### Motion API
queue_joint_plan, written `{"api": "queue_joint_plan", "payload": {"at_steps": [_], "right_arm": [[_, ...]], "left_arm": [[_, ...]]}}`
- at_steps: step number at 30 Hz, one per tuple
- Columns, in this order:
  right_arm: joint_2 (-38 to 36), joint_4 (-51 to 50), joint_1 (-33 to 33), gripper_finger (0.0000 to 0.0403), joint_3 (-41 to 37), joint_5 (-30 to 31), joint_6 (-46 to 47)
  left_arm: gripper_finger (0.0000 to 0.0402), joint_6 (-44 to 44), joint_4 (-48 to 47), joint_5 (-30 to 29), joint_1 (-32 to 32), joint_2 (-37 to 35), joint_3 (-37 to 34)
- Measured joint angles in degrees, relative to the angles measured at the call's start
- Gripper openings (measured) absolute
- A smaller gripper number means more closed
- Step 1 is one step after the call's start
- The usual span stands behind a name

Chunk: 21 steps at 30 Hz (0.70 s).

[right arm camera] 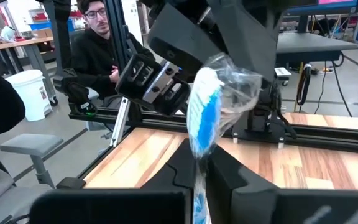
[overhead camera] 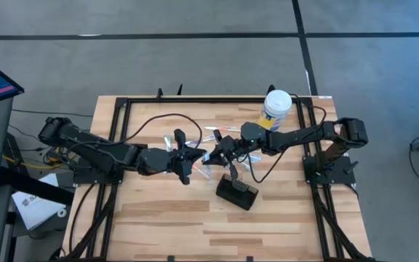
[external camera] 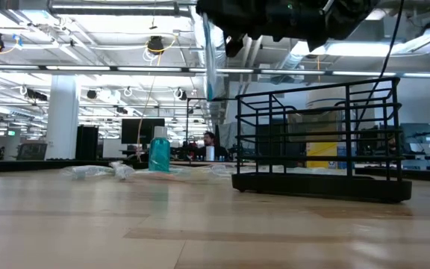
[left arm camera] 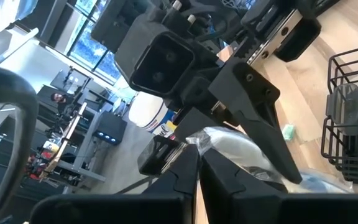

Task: Pick & Place toothbrushing station
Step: Put the top blue toothbrush into the mesh organizer

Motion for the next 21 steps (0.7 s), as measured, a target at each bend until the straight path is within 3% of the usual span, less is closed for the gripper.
{"api": "queue_joint_plan", "payload": {"at_steps": [7, 14, 21], "right_arm": [[0.00, -0.88, 0.00, 0.0005, 0.00, -0.02, -0.02], [-0.36, -3.49, -0.63, 0.0003, 0.00, -0.07, -0.10], [-5.61, -12.73, 0.40, 0.0002, 0.00, -0.06, -4.90]], "left_arm": [[0.0020, 0.00, 0.24, -0.45, 0.00, 0.00, -0.02], [0.0029, 0.03, 0.30, -11.44, 0.02, 0.00, -0.02], [0.0030, -0.69, 0.26, -12.03, 0.02, 0.00, -0.02]]}}
